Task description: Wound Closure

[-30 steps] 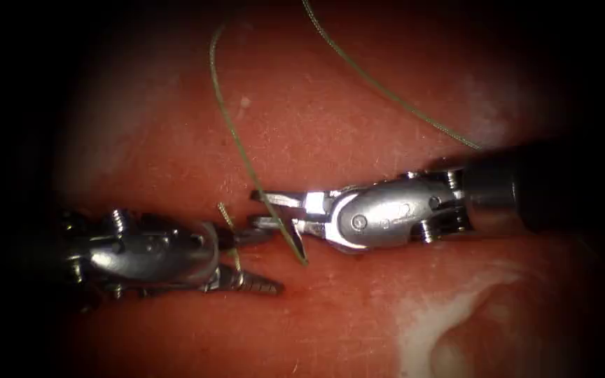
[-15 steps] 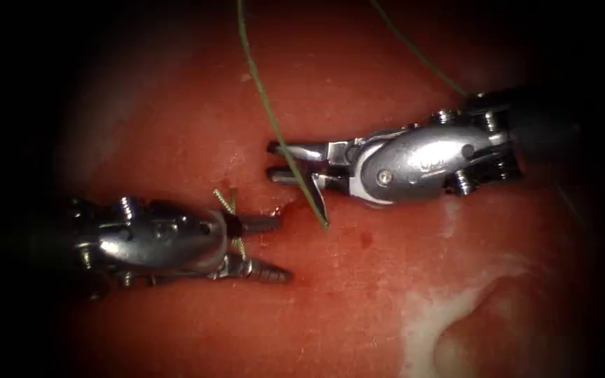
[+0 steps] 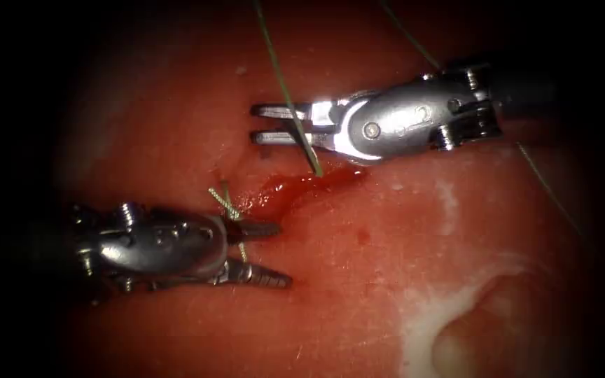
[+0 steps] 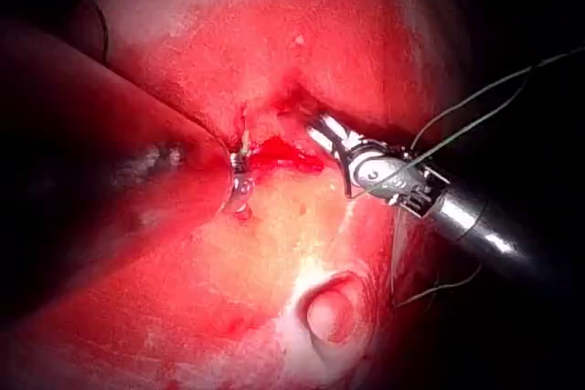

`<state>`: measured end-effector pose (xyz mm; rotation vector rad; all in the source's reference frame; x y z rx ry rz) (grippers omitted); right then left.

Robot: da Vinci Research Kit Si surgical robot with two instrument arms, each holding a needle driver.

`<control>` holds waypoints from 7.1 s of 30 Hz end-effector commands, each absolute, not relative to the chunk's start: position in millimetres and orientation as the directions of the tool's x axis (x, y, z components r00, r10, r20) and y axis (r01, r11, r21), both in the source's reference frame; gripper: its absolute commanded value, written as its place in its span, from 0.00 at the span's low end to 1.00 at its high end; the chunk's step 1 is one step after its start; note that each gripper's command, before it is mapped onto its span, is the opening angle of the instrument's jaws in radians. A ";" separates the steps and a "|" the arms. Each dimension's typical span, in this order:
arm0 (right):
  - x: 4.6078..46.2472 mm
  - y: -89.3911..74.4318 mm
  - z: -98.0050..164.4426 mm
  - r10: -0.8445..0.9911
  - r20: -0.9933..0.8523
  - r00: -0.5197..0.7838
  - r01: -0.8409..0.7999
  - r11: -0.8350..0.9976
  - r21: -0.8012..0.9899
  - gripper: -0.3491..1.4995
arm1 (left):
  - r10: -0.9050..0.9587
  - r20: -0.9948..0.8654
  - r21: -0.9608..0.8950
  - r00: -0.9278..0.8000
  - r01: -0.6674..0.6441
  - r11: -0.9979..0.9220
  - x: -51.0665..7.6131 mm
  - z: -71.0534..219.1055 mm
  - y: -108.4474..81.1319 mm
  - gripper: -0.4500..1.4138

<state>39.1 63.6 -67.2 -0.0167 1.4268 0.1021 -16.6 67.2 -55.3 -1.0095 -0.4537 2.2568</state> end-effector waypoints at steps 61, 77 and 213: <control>45.2 69.7 -64.4 0.571 -0.756 0.320 0.035 0.790 0.612 0.00 | 0.655 -0.542 -0.529 -0.527 -0.391 -0.753 -16.8 -54.8 66.3 0.58; 45.0 70.4 -63.8 0.718 -0.619 0.319 -0.034 0.661 0.750 0.00 | 0.654 -0.542 -0.529 -0.527 -0.391 -0.753 -16.7 -54.9 66.2 0.58; 43.4 66.7 -66.6 0.803 -0.563 0.193 -0.033 0.579 0.815 0.92 | 0.653 -0.537 -0.530 -0.534 -0.390 -0.753 -17.2 -55.2 65.6 0.58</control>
